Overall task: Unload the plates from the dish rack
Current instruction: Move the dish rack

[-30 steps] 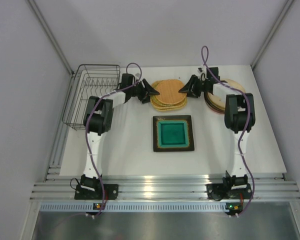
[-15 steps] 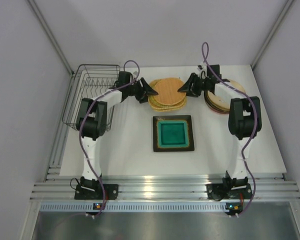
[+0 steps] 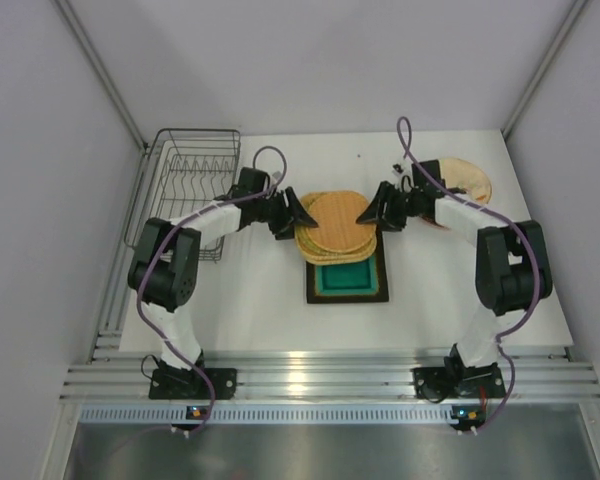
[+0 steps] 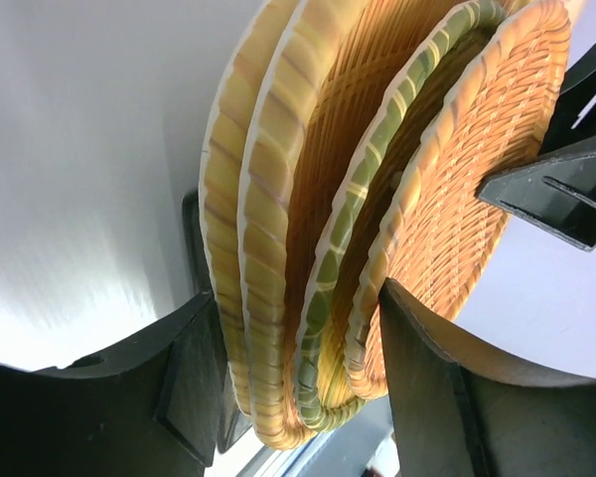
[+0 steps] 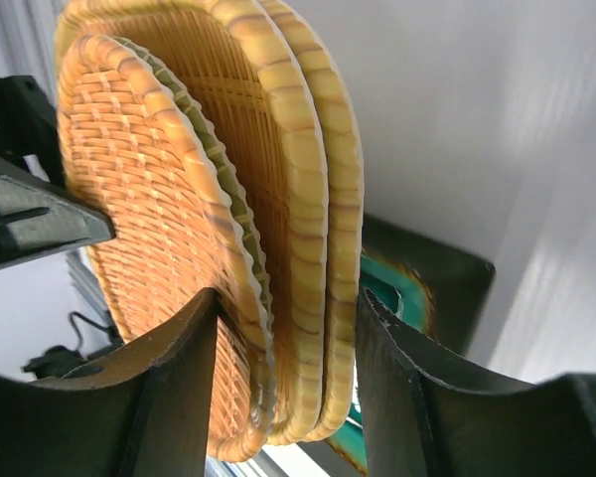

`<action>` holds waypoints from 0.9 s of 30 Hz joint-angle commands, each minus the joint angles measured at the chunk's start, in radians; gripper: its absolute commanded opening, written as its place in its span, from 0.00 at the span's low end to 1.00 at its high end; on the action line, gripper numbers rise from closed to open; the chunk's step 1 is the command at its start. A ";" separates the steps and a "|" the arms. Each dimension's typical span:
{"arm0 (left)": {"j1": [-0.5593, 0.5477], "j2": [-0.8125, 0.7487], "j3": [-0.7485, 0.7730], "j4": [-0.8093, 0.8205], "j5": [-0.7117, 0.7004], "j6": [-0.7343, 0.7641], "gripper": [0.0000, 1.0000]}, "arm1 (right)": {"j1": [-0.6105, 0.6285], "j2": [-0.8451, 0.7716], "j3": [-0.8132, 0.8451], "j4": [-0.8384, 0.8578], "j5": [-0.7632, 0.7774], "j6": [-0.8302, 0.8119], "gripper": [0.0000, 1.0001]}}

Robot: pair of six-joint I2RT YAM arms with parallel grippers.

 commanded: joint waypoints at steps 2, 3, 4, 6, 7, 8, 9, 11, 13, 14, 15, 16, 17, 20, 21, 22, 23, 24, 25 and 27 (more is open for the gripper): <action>-0.173 -0.096 -0.051 0.108 0.067 0.046 0.00 | 0.161 -0.104 -0.107 0.051 0.016 -0.058 0.30; -0.182 -0.104 -0.073 0.108 0.061 0.047 0.00 | 0.169 -0.113 -0.127 0.054 0.021 -0.052 0.30; -0.197 -0.105 -0.081 0.109 0.058 0.046 0.00 | 0.173 -0.132 -0.145 0.060 0.027 -0.049 0.31; -0.211 -0.104 -0.100 0.114 0.054 0.046 0.00 | 0.189 -0.143 -0.187 0.075 0.036 -0.043 0.31; -0.228 -0.101 -0.105 0.116 0.052 0.043 0.00 | 0.193 -0.152 -0.197 0.075 0.045 -0.043 0.31; -0.234 -0.099 -0.107 0.119 0.051 0.043 0.00 | 0.198 -0.156 -0.213 0.078 0.049 -0.045 0.32; -0.242 -0.093 -0.107 0.120 0.049 0.041 0.00 | 0.198 -0.159 -0.219 0.078 0.052 -0.045 0.32; -0.260 -0.090 -0.098 0.120 0.049 0.038 0.00 | 0.198 -0.167 -0.224 0.074 0.058 -0.043 0.32; -0.280 -0.088 -0.090 0.110 0.049 0.037 0.00 | 0.200 -0.179 -0.227 0.063 0.064 -0.046 0.32; -0.288 -0.093 -0.084 0.105 0.047 0.038 0.00 | 0.200 -0.187 -0.228 0.059 0.067 -0.048 0.32; -0.293 -0.098 -0.082 0.091 0.041 0.043 0.00 | 0.200 -0.195 -0.230 0.043 0.070 -0.052 0.32; -0.303 -0.102 -0.079 0.068 0.038 0.050 0.00 | 0.200 -0.213 -0.237 0.037 0.076 -0.055 0.32; -0.308 -0.108 -0.085 0.057 0.034 0.053 0.00 | 0.201 -0.222 -0.243 0.031 0.076 -0.057 0.32; -0.316 -0.128 -0.107 0.022 0.024 0.069 0.00 | 0.210 -0.270 -0.262 0.002 0.093 -0.058 0.32; -0.314 -0.134 -0.113 0.014 0.023 0.073 0.00 | 0.213 -0.282 -0.265 -0.007 0.096 -0.058 0.32; -0.316 -0.137 -0.117 0.004 0.021 0.084 0.00 | 0.219 -0.305 -0.273 -0.023 0.104 -0.057 0.32; -0.316 -0.133 -0.125 -0.012 0.021 0.089 0.00 | 0.232 -0.317 -0.276 -0.029 0.107 -0.058 0.32; -0.317 -0.131 -0.128 -0.016 0.024 0.092 0.00 | 0.238 -0.330 -0.279 -0.037 0.110 -0.054 0.32; -0.317 -0.130 -0.130 -0.019 0.027 0.096 0.00 | 0.244 -0.343 -0.286 -0.044 0.116 -0.051 0.32; -0.320 -0.121 -0.136 -0.021 0.029 0.098 0.00 | 0.259 -0.357 -0.299 -0.050 0.122 -0.046 0.32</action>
